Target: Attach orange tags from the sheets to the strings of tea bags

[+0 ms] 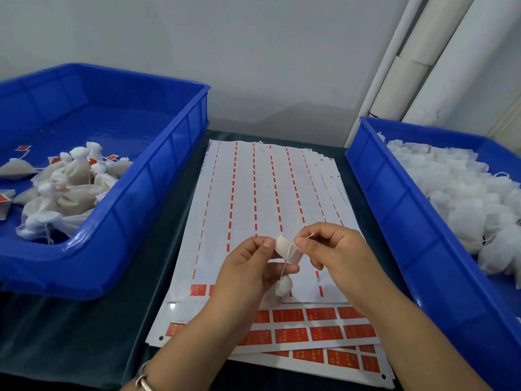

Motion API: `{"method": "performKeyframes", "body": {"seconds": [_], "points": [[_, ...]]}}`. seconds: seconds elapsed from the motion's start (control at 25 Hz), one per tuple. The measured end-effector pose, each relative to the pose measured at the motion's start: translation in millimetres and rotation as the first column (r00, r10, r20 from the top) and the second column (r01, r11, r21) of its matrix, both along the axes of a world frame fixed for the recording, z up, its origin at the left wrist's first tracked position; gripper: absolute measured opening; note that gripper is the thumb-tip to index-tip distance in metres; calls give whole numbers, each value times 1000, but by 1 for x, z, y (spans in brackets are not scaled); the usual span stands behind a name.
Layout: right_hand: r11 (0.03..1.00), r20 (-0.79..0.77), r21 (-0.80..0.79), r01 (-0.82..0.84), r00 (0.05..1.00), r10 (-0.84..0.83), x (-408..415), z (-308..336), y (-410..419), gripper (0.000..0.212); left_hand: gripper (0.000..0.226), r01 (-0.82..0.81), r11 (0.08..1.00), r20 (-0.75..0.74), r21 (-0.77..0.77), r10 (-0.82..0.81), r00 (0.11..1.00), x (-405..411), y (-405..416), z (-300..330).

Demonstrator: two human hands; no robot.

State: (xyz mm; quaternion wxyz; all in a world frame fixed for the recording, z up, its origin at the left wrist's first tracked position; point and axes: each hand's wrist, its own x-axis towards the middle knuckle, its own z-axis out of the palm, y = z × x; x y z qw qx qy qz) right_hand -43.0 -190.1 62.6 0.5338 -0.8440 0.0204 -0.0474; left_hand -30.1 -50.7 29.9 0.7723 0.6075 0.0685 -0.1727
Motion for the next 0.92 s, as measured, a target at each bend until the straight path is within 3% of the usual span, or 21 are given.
{"method": "performKeyframes", "body": {"seconds": [0.2, 0.36, 0.52, 0.72, 0.92], "points": [[997, 8, 61, 49, 999, -49, 2, -4, -2, 11, 19, 13, 999, -25, -36, -14, 1000, 0, 1, 0], [967, 10, 255, -26, 1000, 24, 4, -1, -6, 3, 21, 44, 992, -63, -114, -51, 997, 0, 3, 1], [933, 18, 345, -103, 995, 103, 8, -1, -9, 18, 23, 58, 989, -83, -137, -69, 994, -2, 3, 4], [933, 26, 355, -52, 999, 46, 11, -5, -10, 26, 23, 54, 986, -114, -159, -73, 991, -3, 2, 6], [931, 4, 364, 41, 999, -45, 14, -9, -11, 10, 21, 82, 976, -130, -202, -110, 985, -4, 2, 4]]}}
